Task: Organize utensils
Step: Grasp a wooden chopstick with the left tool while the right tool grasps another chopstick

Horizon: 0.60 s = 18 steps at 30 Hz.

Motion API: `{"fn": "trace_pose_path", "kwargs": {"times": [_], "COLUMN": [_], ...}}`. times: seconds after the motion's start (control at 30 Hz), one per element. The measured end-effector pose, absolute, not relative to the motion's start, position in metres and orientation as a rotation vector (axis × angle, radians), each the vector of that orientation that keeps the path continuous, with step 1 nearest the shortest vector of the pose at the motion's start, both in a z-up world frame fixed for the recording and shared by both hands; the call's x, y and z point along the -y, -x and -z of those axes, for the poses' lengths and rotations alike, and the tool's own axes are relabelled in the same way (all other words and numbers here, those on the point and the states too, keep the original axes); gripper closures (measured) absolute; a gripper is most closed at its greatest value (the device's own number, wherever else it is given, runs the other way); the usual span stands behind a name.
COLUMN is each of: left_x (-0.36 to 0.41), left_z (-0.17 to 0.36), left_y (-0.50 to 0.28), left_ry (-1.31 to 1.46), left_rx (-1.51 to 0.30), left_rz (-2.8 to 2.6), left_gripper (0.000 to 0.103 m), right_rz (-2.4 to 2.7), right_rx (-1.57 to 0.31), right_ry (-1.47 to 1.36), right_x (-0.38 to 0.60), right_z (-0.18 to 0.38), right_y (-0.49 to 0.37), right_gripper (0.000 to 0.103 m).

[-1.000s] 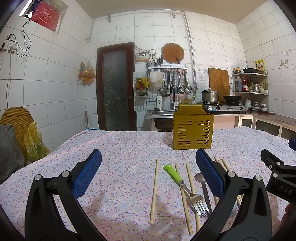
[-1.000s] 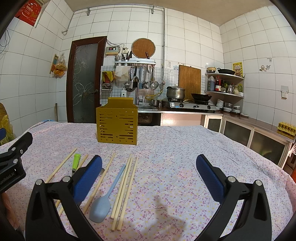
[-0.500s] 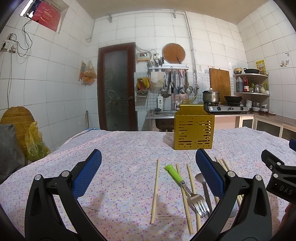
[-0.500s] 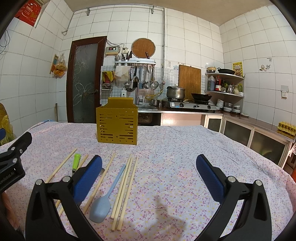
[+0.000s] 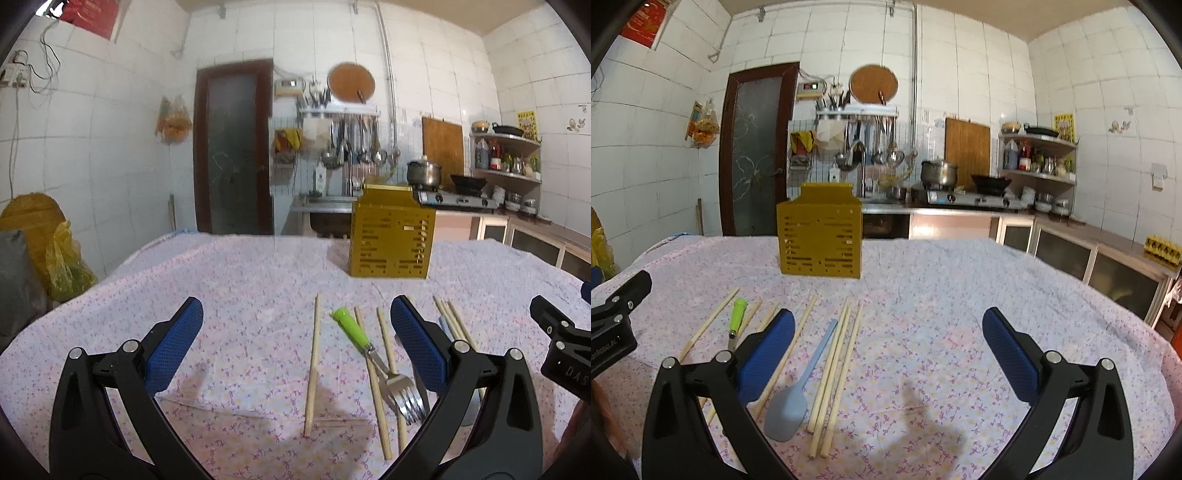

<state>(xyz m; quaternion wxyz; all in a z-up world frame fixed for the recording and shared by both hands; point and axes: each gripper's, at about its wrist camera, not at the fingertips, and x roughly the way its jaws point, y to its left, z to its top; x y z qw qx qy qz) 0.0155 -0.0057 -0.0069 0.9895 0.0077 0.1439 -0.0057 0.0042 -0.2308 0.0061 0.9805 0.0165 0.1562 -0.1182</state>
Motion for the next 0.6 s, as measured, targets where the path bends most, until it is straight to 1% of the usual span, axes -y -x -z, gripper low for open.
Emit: {"fn": "trace_pose_path", "kwargs": {"times": [0.2, 0.4, 0.57, 0.6], "left_x": [0.003, -0.008, -0.005, -0.005], "left_z": [0.002, -0.004, 0.010, 0.016], "left_y": [-0.047, -0.107, -0.156, -0.163], "left_ry": [-0.084, -0.061, -0.094, -0.095], "left_rx": [-0.369, -0.529, -0.641, -0.670], "left_rz": [0.003, 0.039, 0.050, 0.056], "left_gripper": [0.005, 0.005, 0.005, 0.005], "right_rz": [0.212, 0.238, 0.242, 0.241], "right_rx": [-0.440, -0.563, -0.686, -0.706], "right_ry": [-0.082, -0.068, -0.078, -0.083], "right_x": [0.243, 0.252, 0.261, 0.264], "right_z": [0.000, 0.004, 0.021, 0.025], "right_y": [-0.035, -0.083, -0.125, -0.131], "right_gripper": [0.004, 0.004, 0.005, 0.008]}}
